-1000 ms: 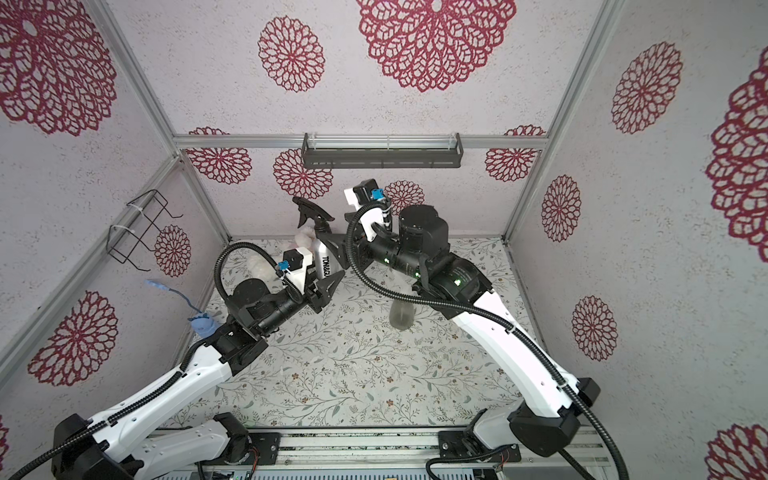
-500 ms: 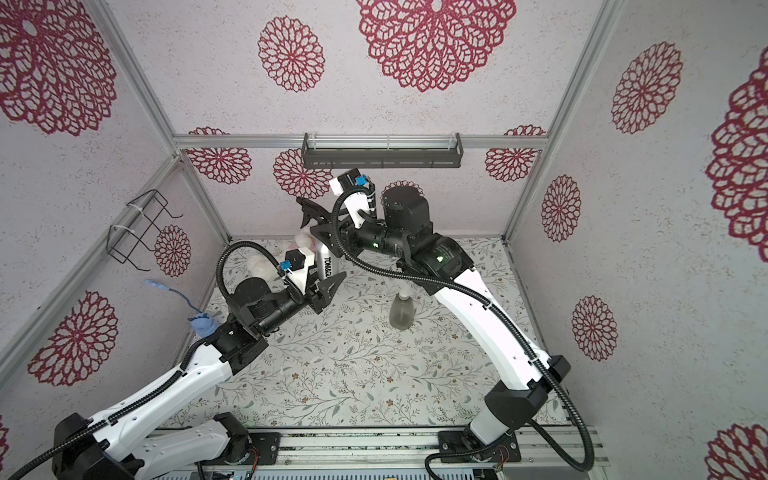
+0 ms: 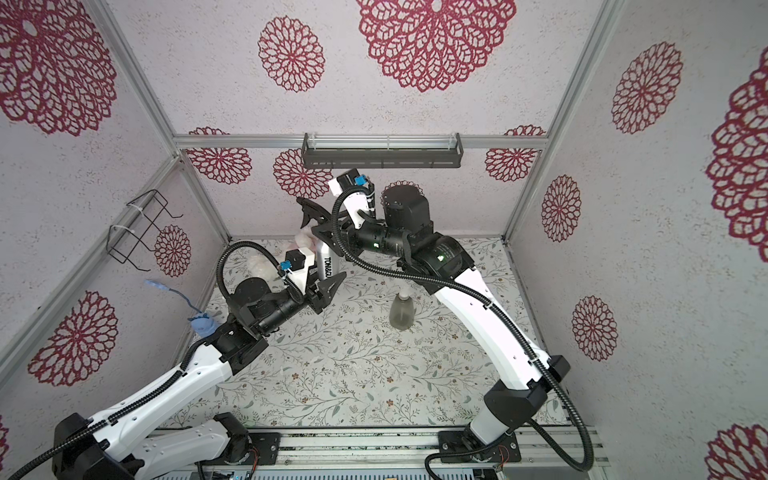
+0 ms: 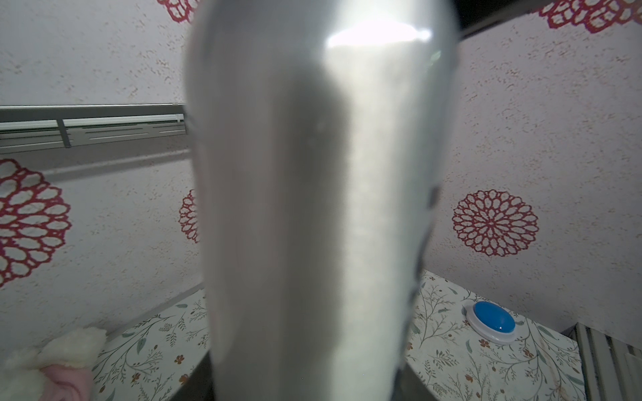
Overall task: Attach spray nozzles to spray bottles
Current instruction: Screw the spray nozzle on the spray bottle.
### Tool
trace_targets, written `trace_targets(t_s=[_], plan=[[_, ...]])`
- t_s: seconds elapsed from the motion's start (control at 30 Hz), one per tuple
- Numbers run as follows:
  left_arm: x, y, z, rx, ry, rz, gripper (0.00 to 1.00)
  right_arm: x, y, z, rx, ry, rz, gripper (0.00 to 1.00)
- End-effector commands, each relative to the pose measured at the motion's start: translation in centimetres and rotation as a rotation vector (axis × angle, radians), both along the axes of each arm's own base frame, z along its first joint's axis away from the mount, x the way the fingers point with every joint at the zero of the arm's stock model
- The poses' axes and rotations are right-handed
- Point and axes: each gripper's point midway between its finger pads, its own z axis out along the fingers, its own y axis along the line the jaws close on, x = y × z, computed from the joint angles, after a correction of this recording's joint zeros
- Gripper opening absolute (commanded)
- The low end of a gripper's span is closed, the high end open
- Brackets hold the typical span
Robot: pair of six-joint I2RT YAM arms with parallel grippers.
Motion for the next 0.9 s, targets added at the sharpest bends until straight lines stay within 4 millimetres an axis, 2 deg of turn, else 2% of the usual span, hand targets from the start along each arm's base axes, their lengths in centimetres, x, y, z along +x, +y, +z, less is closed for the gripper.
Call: trace_targets(t_s=[0.0,0.07,0.13,0.27,0.53,0.77,0.87], plan=[[0.0,0.3,1.8,-0.011,-0.051,0.008,0.06,-0.8,-1.4,2.4,0.044,-0.054,-0.015,0.42],[0.0,0.3,1.9,-0.013,-0.054,0.008,0.06,-1.0,-1.4,2.6,0.042,-0.061,-0.011,0.41],[0.0,0.3,1.8,-0.012,-0.051,0.01,0.06,-1.1,-1.5,2.8,0.049,-0.062,-0.008,0.34],[0.1,0.3,1.8,-0.014,-0.05,0.011,0.06,-1.7,-1.5,3.0,0.075,-0.072,0.011,0.3],[0.1,0.2,2.1,-0.03,-0.052,0.01,0.06,-2.8,-2.6,2.2,0.17,-0.182,-0.002,0.28],[0.1,-0.1,1.8,-0.03,-0.046,-0.011,0.06,-2.7,-3.8,2.7,0.249,-0.253,-0.061,0.28],[0.0,0.0,2.1,-0.041,-0.055,-0.01,0.06,-2.3,-3.8,1.9,0.252,-0.26,-0.093,0.27]])
